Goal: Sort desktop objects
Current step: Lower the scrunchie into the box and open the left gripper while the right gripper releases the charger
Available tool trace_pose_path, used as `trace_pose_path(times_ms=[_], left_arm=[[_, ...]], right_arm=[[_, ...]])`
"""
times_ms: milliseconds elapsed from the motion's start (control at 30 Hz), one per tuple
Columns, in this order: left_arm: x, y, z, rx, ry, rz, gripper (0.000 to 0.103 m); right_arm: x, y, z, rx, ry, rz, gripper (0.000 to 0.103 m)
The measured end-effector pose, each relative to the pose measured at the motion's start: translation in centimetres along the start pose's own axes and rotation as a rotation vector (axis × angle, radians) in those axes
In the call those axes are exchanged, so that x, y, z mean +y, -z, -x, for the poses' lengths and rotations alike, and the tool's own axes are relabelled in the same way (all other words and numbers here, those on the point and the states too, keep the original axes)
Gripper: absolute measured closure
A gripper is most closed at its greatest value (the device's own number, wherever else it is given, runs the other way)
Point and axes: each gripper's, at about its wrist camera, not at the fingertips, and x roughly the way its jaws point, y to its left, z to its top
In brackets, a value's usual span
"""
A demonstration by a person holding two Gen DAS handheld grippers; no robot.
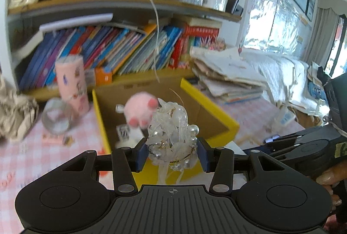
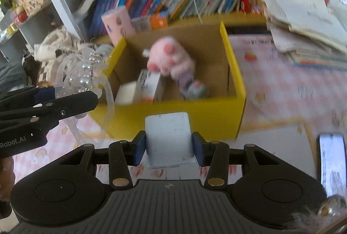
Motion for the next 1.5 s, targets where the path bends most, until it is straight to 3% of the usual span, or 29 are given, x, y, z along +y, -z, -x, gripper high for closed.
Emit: trace_pose_path(times_ms=[300, 467, 700, 933, 1333, 1500], left_arm=[[-0.3, -5.4, -2.1, -0.122, -0.092, -0.040, 0.057], [0.3, -7.5, -3.8, -0.167, -0.129, -0.025, 0.057], [3.0, -5.2, -10.1, 0.036, -0.186, 0.034, 0.057], [4.4, -2.5, -13.5, 0.169, -0.230, 0.014, 0.057], [3.8, -1.3, -15.3, 0.246, -0.241, -0.076, 0.051], [3.5, -1.6, -14.9, 0.252, -0.248, -0.075, 0.040]], right_arm=[[-0.8, -5.7, -2.8, -0.068, -0.039, 0.099, 0.060], [-1.2, -7.7, -5.1, -0.063, -0.051, 0.153, 0.060], [-1.3, -8.1, -10.3, 0.073, -0.047, 0.292, 0.060], [-1.0, -7.9, -14.1, 0.185, -0.060, 0.381, 0.060], [0.0, -7.9, -15.1, 0.280, -0.083, 0.473, 0.060], [0.0, -8.0, -14.5, 0.251, -0.072, 0.451, 0.045]])
